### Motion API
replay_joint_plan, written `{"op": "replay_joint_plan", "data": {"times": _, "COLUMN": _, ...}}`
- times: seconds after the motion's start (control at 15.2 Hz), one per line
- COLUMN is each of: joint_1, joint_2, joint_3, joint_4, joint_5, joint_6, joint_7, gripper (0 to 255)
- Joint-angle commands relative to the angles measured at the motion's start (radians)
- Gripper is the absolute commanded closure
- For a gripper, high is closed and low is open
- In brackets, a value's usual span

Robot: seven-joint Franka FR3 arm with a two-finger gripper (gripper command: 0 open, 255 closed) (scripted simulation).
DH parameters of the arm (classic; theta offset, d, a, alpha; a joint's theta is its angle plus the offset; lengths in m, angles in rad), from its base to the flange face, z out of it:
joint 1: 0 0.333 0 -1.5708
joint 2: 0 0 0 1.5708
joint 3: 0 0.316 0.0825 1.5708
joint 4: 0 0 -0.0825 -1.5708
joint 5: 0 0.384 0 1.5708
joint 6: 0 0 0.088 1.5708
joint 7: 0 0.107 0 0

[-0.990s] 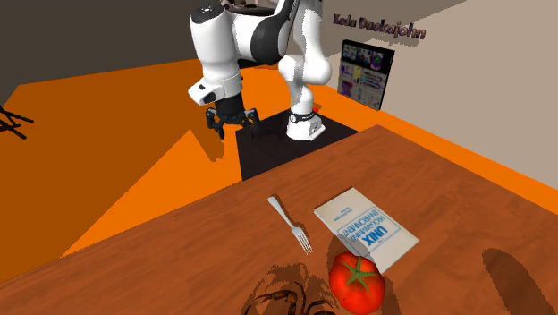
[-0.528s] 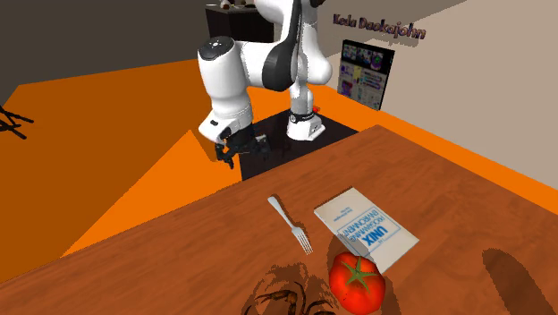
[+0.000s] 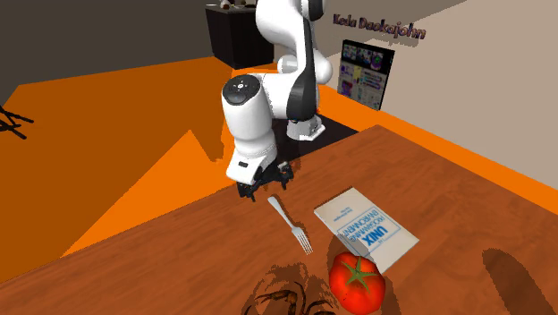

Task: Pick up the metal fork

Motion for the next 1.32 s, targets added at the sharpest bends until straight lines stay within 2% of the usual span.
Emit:
{"op": "replay_joint_plan", "data": {"times": 0.0, "joint_1": 0.021, "joint_2": 0.053, "joint_3": 0.017, "joint_4": 0.058, "joint_5": -0.007, "joint_6": -0.013, "joint_7": -0.027, "gripper": 0}}
{"op": "replay_joint_plan", "data": {"times": 0.2, "joint_1": 0.055, "joint_2": 0.130, "joint_3": 0.042, "joint_4": 0.133, "joint_5": -0.020, "joint_6": -0.024, "joint_7": -0.064, "gripper": 0}}
{"op": "replay_joint_plan", "data": {"times": 0.86, "joint_1": 0.062, "joint_2": 0.185, "joint_3": 0.033, "joint_4": 0.112, "joint_5": -0.034, "joint_6": 0.050, "joint_7": -0.062, "gripper": 0}}
{"op": "replay_joint_plan", "data": {"times": 0.92, "joint_1": 0.062, "joint_2": 0.184, "joint_3": 0.033, "joint_4": 0.111, "joint_5": -0.034, "joint_6": 0.050, "joint_7": -0.063, "gripper": 255}}
{"op": "replay_joint_plan", "data": {"times": 1.25, "joint_1": 0.062, "joint_2": 0.184, "joint_3": 0.033, "joint_4": 0.112, "joint_5": -0.034, "joint_6": 0.050, "joint_7": -0.062, "gripper": 255}}
